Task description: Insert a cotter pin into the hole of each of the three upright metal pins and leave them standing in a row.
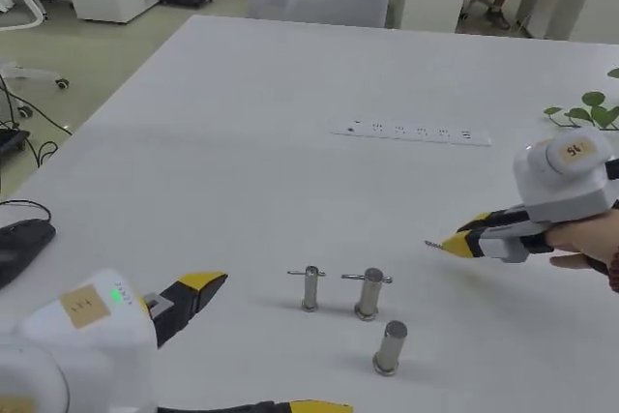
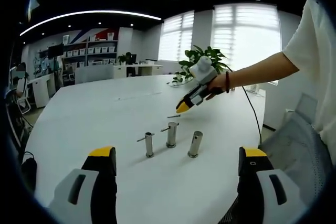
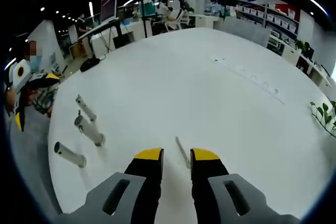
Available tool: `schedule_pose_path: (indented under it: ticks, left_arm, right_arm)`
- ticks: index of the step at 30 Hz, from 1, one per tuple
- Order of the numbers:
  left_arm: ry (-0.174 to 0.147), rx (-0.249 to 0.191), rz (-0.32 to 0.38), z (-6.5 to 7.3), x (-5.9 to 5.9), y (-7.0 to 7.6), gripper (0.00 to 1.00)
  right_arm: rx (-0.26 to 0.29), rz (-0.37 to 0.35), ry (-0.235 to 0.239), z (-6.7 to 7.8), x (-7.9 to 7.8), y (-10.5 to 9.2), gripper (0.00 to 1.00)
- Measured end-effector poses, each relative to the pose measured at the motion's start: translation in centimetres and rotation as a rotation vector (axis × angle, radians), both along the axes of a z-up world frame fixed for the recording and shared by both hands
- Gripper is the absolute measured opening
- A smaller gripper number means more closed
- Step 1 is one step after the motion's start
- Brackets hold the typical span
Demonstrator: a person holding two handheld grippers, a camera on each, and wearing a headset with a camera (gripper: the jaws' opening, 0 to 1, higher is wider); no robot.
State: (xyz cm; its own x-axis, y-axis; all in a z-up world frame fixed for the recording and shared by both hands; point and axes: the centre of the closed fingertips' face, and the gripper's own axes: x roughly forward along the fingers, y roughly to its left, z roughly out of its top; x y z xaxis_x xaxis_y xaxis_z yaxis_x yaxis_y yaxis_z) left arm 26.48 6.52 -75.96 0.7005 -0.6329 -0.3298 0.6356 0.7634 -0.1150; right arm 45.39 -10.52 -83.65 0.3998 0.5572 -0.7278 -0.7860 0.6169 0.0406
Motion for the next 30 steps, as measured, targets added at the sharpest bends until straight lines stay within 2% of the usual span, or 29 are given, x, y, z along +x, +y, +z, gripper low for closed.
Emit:
schedule_pose_path:
  ticks: [8,11,15,30]
  left_arm:
    - [0.005,-0.001,0.007,-0.1,0.1,0.2,0.96]
    - [0.009,0.001,0.009,-0.2,0.1,0.3,0.95]
    - [0.012,0.004,0.012,-0.3,0.1,0.4,0.94]
    - [0.022,0.012,0.016,-0.6,0.0,0.5,0.93]
  right_arm:
    - [-0.064,0.037,0.039,-1.5,0.5,-0.5,0.17]
    - [-0.101,0.065,0.043,-1.9,0.6,-0.6,0.16]
    - [-0.123,0.087,0.053,-2.4,0.7,-0.6,0.15]
    - [-0.19,0.178,0.044,-2.6,0.9,-0.8,0.13]
